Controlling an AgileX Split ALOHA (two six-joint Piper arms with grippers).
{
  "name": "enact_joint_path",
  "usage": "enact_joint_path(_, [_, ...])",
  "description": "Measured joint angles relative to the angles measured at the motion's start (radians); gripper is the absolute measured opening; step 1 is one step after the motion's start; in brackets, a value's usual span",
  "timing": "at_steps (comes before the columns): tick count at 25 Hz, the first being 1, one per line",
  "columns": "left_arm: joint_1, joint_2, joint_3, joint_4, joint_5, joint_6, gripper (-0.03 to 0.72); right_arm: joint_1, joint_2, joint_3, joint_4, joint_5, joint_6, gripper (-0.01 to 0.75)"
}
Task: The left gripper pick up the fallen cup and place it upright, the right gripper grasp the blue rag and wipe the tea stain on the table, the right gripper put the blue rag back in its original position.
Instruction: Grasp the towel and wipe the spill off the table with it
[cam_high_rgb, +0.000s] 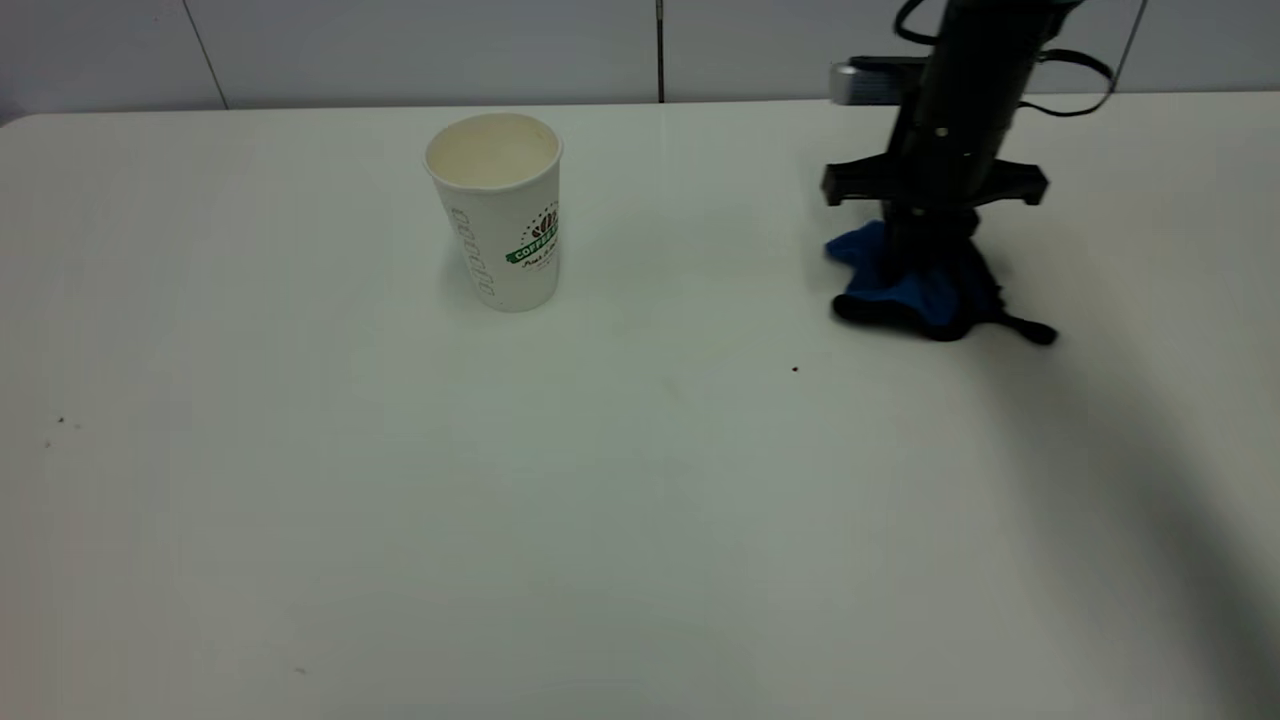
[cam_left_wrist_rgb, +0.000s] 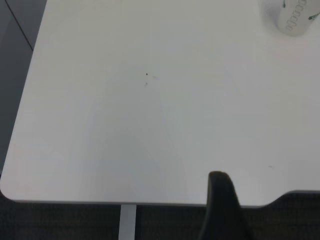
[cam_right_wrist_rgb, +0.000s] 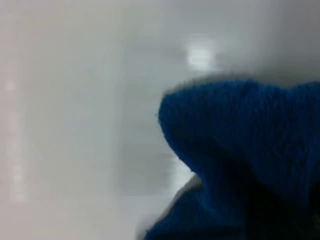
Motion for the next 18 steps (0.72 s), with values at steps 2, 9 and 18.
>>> enact_joint_path(2, [0.000,0.000,0.000,0.000,0.000,0.000,0.507,-0.053,-0.001,0.000,-0.021,0.031,0.000,0.062])
enact_joint_path(9, [0.000,0.000,0.000,0.000,0.000,0.000,0.507,-0.179,-0.002,0.000,-0.044,0.081,0.000,0.091])
enact_joint_path(18, [0.000,0.000,0.000,0.000,0.000,-0.001,0.507,-0.196,0.014,-0.125,-0.079,0.222,-0.088,0.694])
